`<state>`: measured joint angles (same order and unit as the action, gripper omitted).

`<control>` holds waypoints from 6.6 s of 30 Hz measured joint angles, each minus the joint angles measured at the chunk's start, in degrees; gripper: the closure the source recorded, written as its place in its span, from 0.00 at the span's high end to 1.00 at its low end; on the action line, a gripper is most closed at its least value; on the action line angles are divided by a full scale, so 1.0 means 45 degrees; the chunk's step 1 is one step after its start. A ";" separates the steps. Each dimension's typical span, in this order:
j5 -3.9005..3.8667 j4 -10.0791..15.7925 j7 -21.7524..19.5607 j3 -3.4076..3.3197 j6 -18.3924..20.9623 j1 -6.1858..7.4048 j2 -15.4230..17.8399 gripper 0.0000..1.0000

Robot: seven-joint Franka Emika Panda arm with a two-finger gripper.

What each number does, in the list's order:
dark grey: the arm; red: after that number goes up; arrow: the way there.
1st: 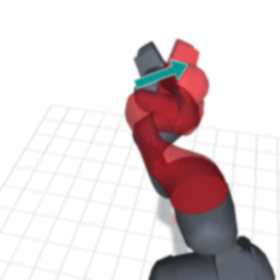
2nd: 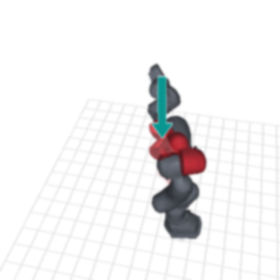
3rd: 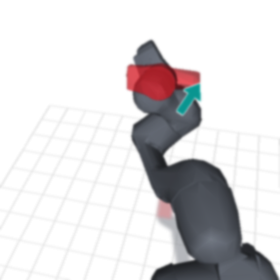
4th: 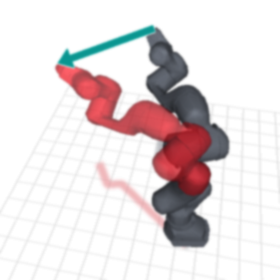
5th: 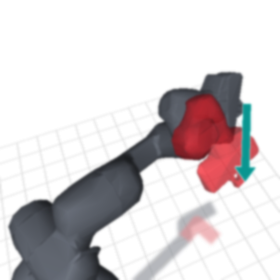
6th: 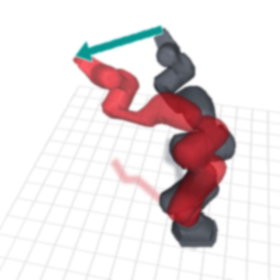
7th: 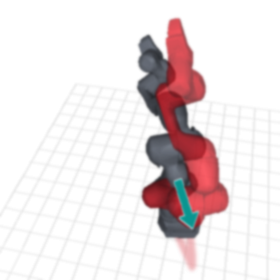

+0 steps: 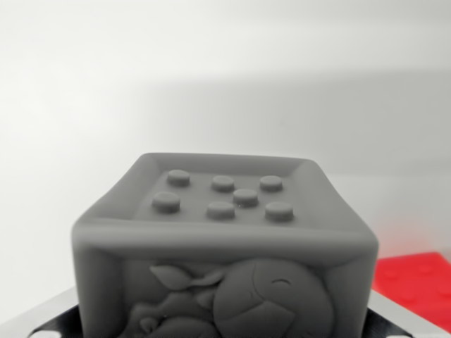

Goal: Destack cube

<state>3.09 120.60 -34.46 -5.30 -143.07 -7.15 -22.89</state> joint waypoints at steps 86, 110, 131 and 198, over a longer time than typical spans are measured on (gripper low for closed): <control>0.0082 -0.2940 -0.2742 0.0495 -0.1354 0.1167 -0.4273 0.00; 0.0082 -0.2947 -0.2742 0.0504 -0.1366 0.1161 -0.4289 1.00; 0.0082 -0.2867 -0.2742 0.0493 -0.1199 0.1167 -0.4003 1.00; -0.0325 -0.3490 -0.3012 0.0298 0.4775 0.1282 0.1406 1.00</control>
<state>1.63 104.89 -48.01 -3.96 -121.58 -1.39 -16.56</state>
